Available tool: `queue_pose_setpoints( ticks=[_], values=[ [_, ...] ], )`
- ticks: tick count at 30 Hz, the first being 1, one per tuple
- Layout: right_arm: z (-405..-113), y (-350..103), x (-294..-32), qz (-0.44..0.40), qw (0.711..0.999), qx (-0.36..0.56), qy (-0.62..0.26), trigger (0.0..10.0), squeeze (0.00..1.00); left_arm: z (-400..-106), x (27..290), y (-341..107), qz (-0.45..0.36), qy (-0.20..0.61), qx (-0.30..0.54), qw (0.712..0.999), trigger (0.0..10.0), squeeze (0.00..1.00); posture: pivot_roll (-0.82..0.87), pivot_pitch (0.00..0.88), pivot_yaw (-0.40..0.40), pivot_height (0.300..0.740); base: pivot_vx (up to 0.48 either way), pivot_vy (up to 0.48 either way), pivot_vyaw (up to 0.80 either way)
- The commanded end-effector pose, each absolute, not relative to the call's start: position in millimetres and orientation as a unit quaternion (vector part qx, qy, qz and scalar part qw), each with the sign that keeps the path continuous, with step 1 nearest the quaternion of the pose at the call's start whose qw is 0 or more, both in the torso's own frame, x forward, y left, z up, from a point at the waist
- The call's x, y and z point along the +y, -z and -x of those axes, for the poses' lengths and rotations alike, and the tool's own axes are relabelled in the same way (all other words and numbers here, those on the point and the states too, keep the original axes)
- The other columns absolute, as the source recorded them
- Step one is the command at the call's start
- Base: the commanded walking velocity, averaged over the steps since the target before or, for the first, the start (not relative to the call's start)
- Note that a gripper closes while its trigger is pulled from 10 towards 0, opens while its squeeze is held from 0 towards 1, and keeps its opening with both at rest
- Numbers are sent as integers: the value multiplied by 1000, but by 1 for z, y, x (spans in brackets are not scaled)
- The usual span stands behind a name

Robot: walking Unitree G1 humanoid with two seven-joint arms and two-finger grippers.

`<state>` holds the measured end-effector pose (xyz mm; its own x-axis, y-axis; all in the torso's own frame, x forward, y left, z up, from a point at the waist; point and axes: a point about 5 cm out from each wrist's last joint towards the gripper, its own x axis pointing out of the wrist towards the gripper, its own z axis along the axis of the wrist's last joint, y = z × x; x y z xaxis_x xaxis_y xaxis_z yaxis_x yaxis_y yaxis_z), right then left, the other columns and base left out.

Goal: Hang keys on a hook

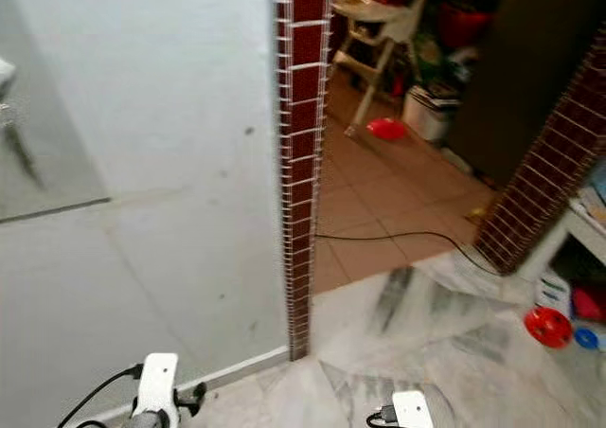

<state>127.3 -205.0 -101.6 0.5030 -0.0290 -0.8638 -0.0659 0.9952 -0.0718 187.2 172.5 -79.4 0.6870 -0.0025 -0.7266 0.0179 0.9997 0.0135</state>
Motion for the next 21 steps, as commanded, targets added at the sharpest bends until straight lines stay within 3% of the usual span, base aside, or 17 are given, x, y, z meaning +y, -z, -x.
queue_pose_setpoints(
  ticks=[1,21],
  values=[
    [-135,99,-203,48,871,488,-15,10000,0,-185,171,81,-12,13,400,916,10000,0,-51,43,10,740,0,0,-688],
    [-133,100,-203,46,870,490,-13,10000,0,-183,171,82,-7,11,401,916,10000,0,-51,61,8,740,0,0,-687]
  ],
)
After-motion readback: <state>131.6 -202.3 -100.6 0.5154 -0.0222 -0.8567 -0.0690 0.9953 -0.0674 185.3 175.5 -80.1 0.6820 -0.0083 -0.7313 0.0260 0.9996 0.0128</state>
